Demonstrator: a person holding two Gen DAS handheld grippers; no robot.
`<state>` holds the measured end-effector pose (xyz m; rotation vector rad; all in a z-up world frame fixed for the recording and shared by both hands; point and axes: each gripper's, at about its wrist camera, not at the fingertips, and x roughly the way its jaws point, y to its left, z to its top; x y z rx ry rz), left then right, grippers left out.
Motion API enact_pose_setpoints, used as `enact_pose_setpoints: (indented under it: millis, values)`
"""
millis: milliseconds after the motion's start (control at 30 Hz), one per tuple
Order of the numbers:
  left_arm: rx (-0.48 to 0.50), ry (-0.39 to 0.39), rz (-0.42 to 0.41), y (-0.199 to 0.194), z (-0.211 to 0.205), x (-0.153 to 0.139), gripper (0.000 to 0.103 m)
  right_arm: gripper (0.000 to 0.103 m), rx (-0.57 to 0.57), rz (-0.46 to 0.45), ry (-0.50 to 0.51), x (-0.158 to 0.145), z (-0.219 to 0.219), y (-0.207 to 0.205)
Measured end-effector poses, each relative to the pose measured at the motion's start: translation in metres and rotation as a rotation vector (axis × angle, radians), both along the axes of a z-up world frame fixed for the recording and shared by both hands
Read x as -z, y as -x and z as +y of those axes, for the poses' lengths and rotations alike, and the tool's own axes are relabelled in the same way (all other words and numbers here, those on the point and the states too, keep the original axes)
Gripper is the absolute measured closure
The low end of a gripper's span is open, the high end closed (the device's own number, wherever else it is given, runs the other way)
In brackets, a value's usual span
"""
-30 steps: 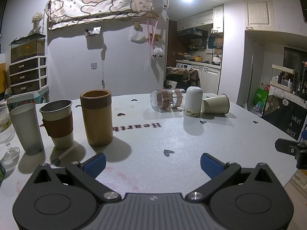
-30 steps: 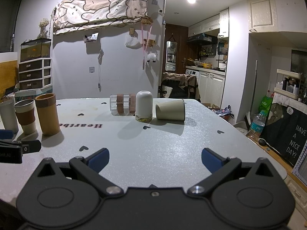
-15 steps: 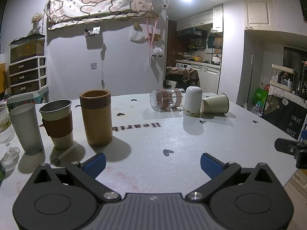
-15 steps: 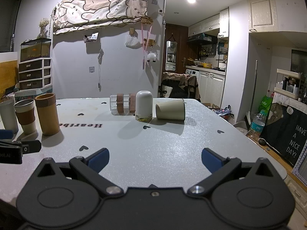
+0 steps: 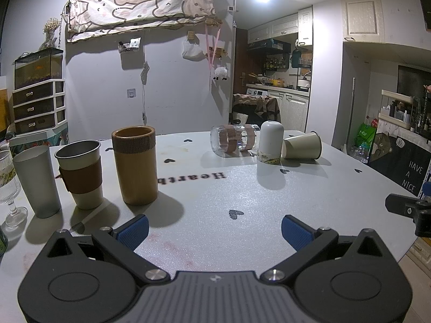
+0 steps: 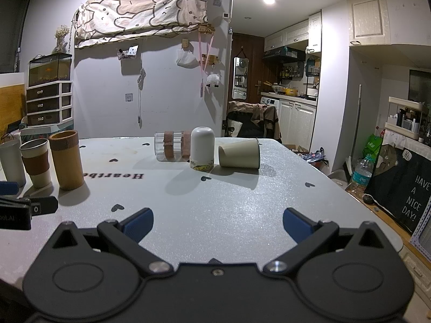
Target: Flip cup upright
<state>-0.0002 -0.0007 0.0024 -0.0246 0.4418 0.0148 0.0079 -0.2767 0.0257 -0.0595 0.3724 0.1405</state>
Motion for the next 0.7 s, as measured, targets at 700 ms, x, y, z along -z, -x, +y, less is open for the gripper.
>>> enact_pose_setpoints:
  millis: [700]
  values:
    - [-0.004,-0.008,-0.005,0.003,-0.002,-0.002,0.0,0.0,-0.033,-0.013,0.004,-0.008,0.006,-0.019]
